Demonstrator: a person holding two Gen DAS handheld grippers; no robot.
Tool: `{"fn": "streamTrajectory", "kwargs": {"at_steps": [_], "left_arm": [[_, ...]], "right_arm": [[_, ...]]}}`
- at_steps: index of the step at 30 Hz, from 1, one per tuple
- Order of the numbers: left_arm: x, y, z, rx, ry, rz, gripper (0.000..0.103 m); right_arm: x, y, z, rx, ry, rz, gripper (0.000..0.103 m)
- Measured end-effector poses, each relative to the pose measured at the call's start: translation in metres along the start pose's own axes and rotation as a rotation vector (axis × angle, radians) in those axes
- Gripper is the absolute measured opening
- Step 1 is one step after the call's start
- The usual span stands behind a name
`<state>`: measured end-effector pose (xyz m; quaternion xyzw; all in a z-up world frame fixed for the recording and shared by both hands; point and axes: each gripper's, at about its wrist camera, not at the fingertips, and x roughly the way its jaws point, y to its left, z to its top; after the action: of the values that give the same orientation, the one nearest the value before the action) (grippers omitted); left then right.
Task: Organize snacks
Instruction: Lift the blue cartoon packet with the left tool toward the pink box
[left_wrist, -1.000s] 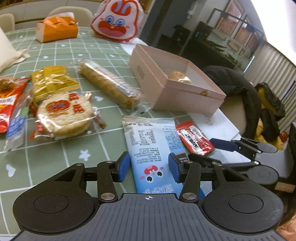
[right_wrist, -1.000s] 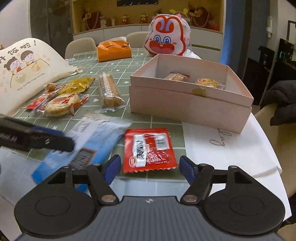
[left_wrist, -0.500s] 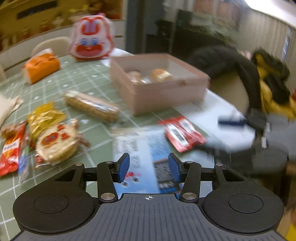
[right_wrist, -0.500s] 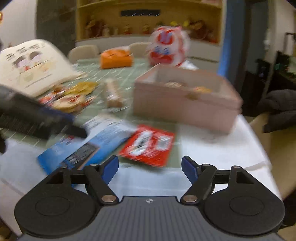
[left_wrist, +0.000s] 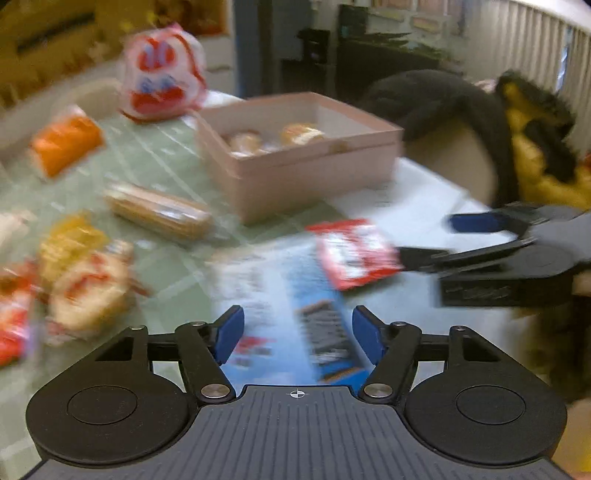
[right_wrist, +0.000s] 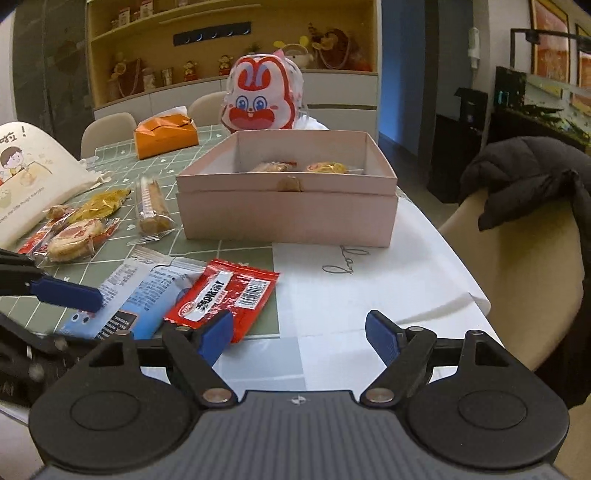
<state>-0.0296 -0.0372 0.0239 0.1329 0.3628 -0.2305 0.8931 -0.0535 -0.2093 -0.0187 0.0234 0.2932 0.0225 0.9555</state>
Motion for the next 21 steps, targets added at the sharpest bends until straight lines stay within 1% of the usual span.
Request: {"fn": "streamTrajectory", "kwargs": {"at_steps": [1,2,3,5,9,11,13,15,17,18,19,21], "left_arm": [[0.002,0.001,0.000,0.008,0.003,0.026,0.073],[0.005,0.004,0.001,-0.010,0.012,0.018,0.072],[0.007,0.009,0.002,-0.047,0.023,-0.010,0.072],[0.011,0.014,0.004,-0.089,0.042,-0.050,0.073],[0.018,0.019,0.006,-0.150,0.057,-0.107,0.077],[0.021,0.019,0.005,-0.158,0.046,-0.129,0.077],[0.022,0.016,0.004,-0.148,0.033,-0.127,0.080],[0.021,0.015,0.003,-0.147,0.029,-0.126,0.080],[0.021,0.018,0.005,-0.165,0.036,-0.135,0.080],[0.019,0.019,0.006,-0.175,0.036,-0.132,0.077],[0.015,0.019,0.007,-0.174,0.023,-0.120,0.075],[0.005,0.011,0.010,-0.141,-0.016,-0.106,0.075]], "right_arm": [[-0.001,-0.002,0.000,0.010,-0.001,-0.001,0.079],[-0.002,-0.003,0.001,0.019,-0.002,0.000,0.079],[-0.002,-0.005,0.001,0.027,-0.003,0.002,0.079],[-0.003,-0.006,0.001,0.034,-0.003,0.002,0.080],[-0.003,-0.008,-0.002,0.038,0.004,-0.002,0.080],[-0.001,-0.009,-0.003,0.046,0.010,-0.003,0.080],[0.000,-0.011,-0.005,0.056,0.018,0.000,0.080],[0.001,-0.012,-0.006,0.065,0.024,0.004,0.080],[0.000,-0.011,-0.008,0.064,0.023,0.002,0.081],[0.000,-0.011,-0.009,0.063,0.021,0.000,0.081],[-0.001,-0.012,-0.009,0.062,0.018,-0.002,0.080],[-0.004,-0.014,-0.009,0.063,0.009,-0.012,0.081]]}}
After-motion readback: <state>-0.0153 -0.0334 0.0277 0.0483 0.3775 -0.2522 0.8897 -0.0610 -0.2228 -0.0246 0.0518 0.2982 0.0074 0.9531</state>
